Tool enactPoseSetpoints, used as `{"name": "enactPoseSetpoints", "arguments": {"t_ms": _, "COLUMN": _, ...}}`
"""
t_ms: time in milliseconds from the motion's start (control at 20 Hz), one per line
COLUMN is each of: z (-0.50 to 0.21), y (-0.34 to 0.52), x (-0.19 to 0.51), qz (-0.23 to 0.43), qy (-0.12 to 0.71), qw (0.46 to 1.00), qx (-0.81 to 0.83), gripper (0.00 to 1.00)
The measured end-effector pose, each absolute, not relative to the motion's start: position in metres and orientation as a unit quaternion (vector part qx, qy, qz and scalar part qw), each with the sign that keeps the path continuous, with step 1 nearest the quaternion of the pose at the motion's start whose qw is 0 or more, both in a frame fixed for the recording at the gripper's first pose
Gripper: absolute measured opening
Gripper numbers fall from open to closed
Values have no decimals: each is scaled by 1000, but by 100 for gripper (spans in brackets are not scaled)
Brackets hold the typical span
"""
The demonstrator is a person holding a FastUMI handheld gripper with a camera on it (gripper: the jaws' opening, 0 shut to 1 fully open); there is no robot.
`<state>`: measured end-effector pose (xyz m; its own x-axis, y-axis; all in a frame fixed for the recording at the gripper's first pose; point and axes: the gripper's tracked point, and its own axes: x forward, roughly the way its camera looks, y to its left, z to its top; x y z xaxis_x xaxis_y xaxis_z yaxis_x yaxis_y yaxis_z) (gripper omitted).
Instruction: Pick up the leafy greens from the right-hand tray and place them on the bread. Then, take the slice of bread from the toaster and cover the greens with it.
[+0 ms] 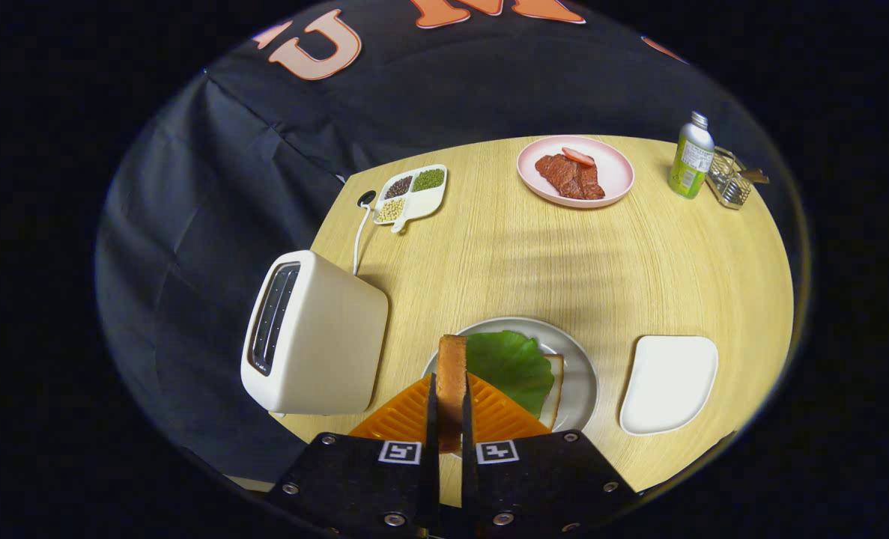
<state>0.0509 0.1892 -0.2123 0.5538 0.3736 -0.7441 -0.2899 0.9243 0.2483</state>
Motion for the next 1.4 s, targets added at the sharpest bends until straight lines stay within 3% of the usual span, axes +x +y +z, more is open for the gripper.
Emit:
{"name": "enactPoseSetpoints", "arguments": {"t_ms": 450, "z": -243, "y": 146, "x": 65, "qz": 173, "qy": 451, "qw": 873, "qx": 64, "gripper": 12}}
{"name": "enactPoseSetpoints", "arguments": {"t_ms": 1050, "z": -271, "y": 102, "x": 71, "qz": 132, "qy": 466, "qw": 875, "qx": -13, "gripper": 44}}
{"name": "enactPoseSetpoints", "arguments": {"t_ms": 1400, "z": -238, "y": 80, "x": 69, "qz": 112, "qy": 436, "qw": 893, "qx": -23, "gripper": 72}}
